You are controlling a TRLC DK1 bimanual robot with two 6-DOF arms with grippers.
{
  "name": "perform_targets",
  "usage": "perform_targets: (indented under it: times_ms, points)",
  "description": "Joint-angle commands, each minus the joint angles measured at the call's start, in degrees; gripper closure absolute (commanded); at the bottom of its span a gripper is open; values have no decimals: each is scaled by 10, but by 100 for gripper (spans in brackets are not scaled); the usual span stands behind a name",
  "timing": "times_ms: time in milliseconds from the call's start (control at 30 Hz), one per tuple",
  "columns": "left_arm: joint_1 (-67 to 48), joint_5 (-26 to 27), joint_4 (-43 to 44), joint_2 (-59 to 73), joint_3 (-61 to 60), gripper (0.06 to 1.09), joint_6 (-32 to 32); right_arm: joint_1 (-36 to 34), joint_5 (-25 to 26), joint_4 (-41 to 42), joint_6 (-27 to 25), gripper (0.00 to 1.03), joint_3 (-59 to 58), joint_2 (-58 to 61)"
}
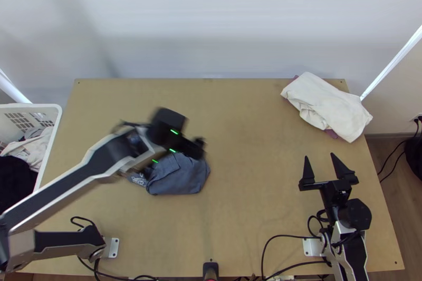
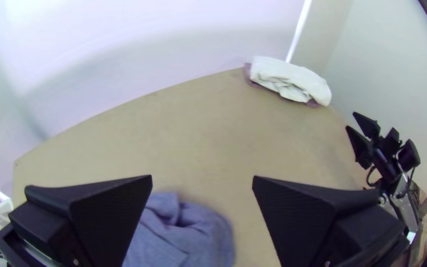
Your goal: Fold the t-shirt
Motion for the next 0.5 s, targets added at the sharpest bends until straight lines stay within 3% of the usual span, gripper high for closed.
perform_targets:
  times_ms: [0,267,333,467]
  points:
    - [75,3,-28,-31,-26,10,57,-3,4,-13,-10,5,-2,25]
    - [238,35,-42,-79,-139,11,212,-3,4,-13,-10,5,-2,25]
    - [260,48,-67,-72,-144,11,215,-3,4,-13,-10,5,-2,25]
    - [268,135,-120,-63,-128,11,161,-3,4,-13,-10,5,-2,25]
